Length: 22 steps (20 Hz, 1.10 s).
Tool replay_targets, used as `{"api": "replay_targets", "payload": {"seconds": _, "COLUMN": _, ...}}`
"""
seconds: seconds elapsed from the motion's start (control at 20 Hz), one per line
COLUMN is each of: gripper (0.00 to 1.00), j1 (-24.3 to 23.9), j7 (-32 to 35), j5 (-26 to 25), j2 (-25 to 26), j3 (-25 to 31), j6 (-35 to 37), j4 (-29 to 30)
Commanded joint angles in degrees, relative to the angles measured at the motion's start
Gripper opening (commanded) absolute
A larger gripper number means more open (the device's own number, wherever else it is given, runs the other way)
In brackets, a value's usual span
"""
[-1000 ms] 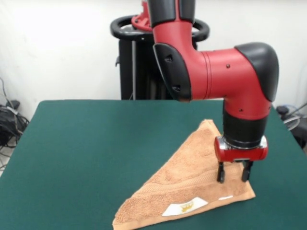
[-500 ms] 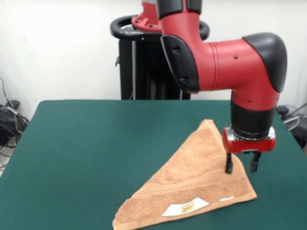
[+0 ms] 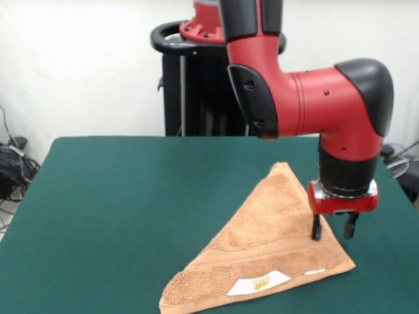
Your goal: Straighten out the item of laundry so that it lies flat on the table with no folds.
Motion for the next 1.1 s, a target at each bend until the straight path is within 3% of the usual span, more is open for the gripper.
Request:
{"api": "replay_targets", "payload": {"seconds": 0.05, "gripper": 1.00, "j1": 1.1, "j7": 8.2, "j5": 0.8, "j2": 7.2, "j3": 1.5, "j6": -4.2, "j4": 0.0}}
{"api": "replay_targets", "payload": {"seconds": 0.3, "gripper": 1.00, "j1": 2.0, "j7": 8.9, "j5": -0.5, "j2": 8.8, "j3": -0.2, "j6": -7.7, "j4": -1.8}}
{"api": "replay_targets", "payload": {"seconds": 0.7, "gripper": 1.00, "j1": -1.2, "j7": 3.8, "j5": -2.3, "j2": 7.2, "j3": -0.3, "j6": -3.7, "j4": -3.2}}
{"api": "replay_targets", "payload": {"seconds": 1.0, "gripper": 1.00, "j1": 1.8, "j7": 7.3, "j5": -2.7, "j2": 8.8, "j3": -2.4, "j6": -8.5, "j4": -4.2}}
{"api": "replay_targets", "payload": {"seconds": 1.05, "gripper": 0.00, "j1": 2.3, "j7": 8.0, "j5": -2.7, "j2": 8.9, "j3": -2.8, "j6": -9.5, "j4": -4.2}}
{"api": "replay_targets", "payload": {"seconds": 1.1, "gripper": 0.00, "j1": 2.9, "j7": 8.7, "j5": -2.6, "j2": 8.9, "j3": -3.3, "j6": -10.4, "j4": -4.2}}
